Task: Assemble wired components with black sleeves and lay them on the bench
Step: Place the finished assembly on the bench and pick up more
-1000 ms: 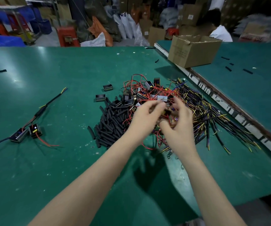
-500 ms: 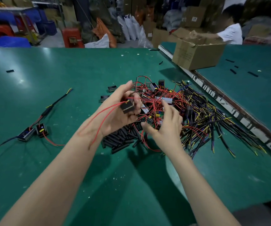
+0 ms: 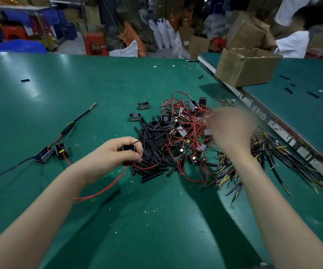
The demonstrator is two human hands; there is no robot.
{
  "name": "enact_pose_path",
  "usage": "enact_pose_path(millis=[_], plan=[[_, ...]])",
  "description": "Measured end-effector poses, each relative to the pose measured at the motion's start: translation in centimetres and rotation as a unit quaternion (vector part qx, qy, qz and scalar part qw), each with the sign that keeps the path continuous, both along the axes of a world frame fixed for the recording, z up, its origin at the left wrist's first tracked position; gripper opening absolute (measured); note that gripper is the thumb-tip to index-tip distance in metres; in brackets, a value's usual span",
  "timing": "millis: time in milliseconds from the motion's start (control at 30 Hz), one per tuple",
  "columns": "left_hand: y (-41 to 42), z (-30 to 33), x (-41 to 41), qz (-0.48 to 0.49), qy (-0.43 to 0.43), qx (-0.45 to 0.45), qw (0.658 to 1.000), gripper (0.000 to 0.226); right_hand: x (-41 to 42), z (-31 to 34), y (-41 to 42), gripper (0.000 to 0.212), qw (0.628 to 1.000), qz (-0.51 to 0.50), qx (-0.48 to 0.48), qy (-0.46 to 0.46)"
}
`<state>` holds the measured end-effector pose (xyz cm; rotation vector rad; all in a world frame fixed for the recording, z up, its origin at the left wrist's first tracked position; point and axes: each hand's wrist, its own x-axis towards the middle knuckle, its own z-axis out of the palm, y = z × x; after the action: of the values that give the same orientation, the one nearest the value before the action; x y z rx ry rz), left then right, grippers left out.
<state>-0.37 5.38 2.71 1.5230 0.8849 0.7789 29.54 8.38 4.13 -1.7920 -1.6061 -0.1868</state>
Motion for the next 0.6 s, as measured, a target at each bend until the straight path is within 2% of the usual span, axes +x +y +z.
enact_pose_path(millis=[67, 133, 233, 300, 433, 600], plan=[[0.0, -0.6, -0.4, 0.02, 0.0, -0.014, 1.0, 0.005, -0.1, 2.1, -0.6, 0.026, 0.996, 0.067, 0.025, 0.055], [-0.2, -1.0, -0.7, 0.021, 0.005, -0.018, 1.0, 0.013, -0.9, 3.8, -1.4, 0.025, 0.988, 0.114, 0.051, 0.092], [-0.7, -1.3, -1.6, 0.02, 0.051, -0.001, 0.999, 0.006, -1.8, 5.5, -2.0, 0.028, 0.991, 0.126, 0.052, 0.014], [-1.2, -1.1, -2.3, 0.001, 0.069, -0.002, 0.998, 0.009, -2.6, 5.9, -2.5, 0.025, 0.984, 0.162, 0.067, 0.017], [-1.9, 0.3, -2.1, 0.005, 0.05, 0.008, 0.999, 0.026, -7.3, 3.6, -4.4, 0.019, 0.971, 0.232, 0.056, 0.03], [-3.1, 2.4, 1.5, 0.049, -0.011, 0.047, 0.998, 0.04, -12.5, 0.1, -6.2, 0.033, 0.958, 0.266, 0.036, 0.101]])
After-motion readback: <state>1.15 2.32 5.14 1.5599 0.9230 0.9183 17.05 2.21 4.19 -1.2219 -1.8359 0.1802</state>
